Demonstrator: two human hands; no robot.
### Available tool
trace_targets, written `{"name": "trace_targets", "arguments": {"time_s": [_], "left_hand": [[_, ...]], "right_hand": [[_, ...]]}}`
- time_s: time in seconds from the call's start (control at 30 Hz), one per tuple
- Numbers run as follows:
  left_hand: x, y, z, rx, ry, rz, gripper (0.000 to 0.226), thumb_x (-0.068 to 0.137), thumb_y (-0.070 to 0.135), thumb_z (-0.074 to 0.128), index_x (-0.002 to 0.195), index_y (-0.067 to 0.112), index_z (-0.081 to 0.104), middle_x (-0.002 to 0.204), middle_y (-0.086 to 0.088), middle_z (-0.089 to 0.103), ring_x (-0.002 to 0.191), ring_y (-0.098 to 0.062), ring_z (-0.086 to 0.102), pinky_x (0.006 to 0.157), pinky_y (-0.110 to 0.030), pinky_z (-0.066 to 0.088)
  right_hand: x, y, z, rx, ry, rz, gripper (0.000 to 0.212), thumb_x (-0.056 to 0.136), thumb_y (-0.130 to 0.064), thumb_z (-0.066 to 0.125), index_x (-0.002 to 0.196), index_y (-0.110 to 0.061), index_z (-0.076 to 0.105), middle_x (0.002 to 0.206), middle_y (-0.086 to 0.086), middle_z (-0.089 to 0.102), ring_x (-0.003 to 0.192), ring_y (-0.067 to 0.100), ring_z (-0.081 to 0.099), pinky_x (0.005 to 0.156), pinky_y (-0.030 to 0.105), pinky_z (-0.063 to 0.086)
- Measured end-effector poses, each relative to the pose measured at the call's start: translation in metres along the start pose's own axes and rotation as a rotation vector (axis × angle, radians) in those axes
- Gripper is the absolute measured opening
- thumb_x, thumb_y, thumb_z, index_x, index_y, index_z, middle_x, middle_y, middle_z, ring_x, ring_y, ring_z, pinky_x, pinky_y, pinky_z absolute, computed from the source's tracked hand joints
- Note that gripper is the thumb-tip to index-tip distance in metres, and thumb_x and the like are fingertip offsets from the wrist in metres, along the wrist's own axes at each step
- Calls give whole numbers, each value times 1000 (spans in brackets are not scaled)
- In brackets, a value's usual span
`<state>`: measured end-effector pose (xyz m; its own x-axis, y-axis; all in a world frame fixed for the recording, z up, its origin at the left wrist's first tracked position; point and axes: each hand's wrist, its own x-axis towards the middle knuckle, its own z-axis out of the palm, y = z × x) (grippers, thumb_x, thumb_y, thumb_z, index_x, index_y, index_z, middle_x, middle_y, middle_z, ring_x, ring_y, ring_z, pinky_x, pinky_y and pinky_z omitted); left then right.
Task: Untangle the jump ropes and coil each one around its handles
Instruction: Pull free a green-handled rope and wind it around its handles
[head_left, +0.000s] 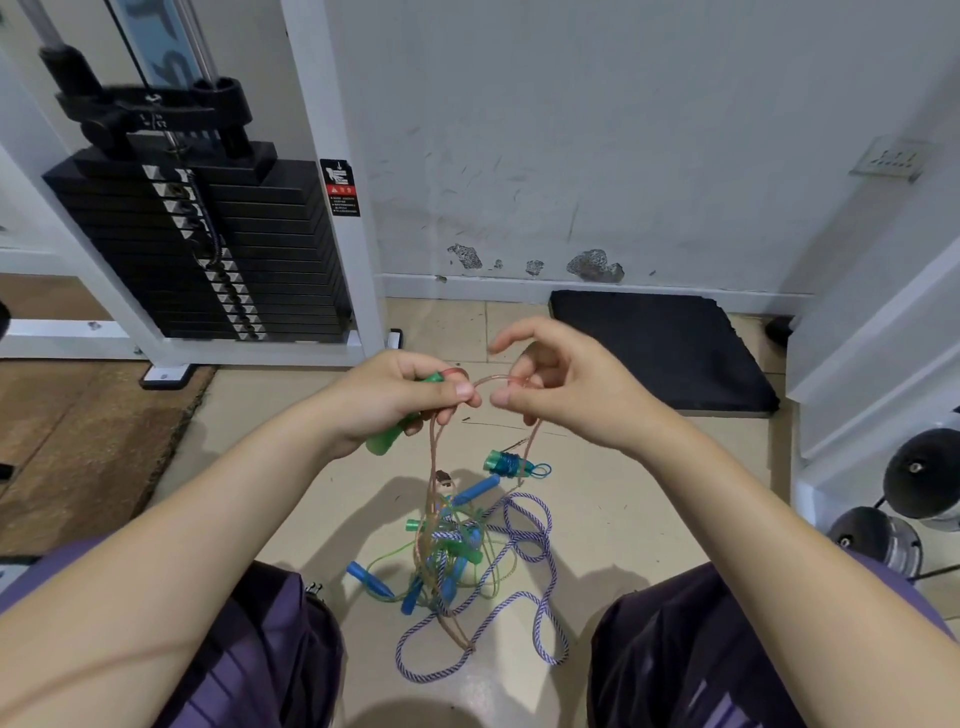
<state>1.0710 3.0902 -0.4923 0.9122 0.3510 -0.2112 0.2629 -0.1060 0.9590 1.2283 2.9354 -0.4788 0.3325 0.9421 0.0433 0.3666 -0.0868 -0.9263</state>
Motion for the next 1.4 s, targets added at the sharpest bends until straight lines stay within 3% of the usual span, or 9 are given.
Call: {"name": "trace_targets", "arguments": {"time_s": [0.2,0.33,0.47,0.6,0.7,0.77,1.03,1.2,1.4], "left_hand": [[-1,0,7,-23,-30,8,19,79,33,70,85,15,74,77,-2,70,67,-6,52,55,-20,36],[-1,-7,-1,260,-168,-92,16,92,29,66,95,17,77,98,3,76,80,-5,59,62,-24,38],[0,-8,-8,283,-69,-116,18,92,28,67,88,13,76,79,0,74,68,-6,53,54,-21,35],[0,-3,-2,62,-38,-23,19,85,32,70,84,15,77,61,-1,58,59,-10,45,52,-20,34],[-3,0,7,-22,-42,20,16,79,33,70,72,20,75,61,-4,55,55,-11,42,51,-20,34],[-3,0,9,-24,-22,22,17,79,32,70,67,21,72,65,-5,57,54,-9,43,51,-20,35],[0,-7,2,105,-195,-126,21,98,26,57,99,13,73,102,-3,76,77,-9,56,55,-21,35],[2,-5,-7,70,-39,-83,24,95,27,61,75,20,73,68,-1,62,62,-9,47,52,-21,32],[-4,2,11,-45,-29,43,25,91,25,64,68,19,71,66,-3,61,53,-7,44,49,-19,33]], "right_hand": [[1,-5,11,-91,6,-46,22,87,-3,69,81,-21,58,71,7,58,55,17,51,56,35,49],[0,-7,4,25,163,-96,19,90,-3,64,84,-18,55,70,6,59,54,22,55,58,32,47],[1,-6,-4,7,175,-48,14,88,-6,68,92,-12,56,73,5,59,58,22,59,60,27,46],[-1,-4,0,-43,43,3,36,80,-10,78,108,-23,59,78,3,63,59,18,59,59,36,48],[-1,-5,10,-52,-19,-26,23,79,-8,79,92,-18,64,77,6,59,61,18,54,60,43,51],[-1,-5,13,-104,-19,-15,17,80,-7,77,83,-16,64,72,1,57,60,13,53,61,30,50],[1,-10,5,67,118,-65,13,92,4,58,85,-7,55,72,10,61,61,18,58,63,24,50],[0,-7,-4,86,97,26,19,86,-5,71,98,-11,57,78,6,64,60,21,59,61,30,50],[-2,-5,10,-7,-47,25,16,80,-7,78,84,-15,65,70,2,59,62,13,50,51,21,42]]}}
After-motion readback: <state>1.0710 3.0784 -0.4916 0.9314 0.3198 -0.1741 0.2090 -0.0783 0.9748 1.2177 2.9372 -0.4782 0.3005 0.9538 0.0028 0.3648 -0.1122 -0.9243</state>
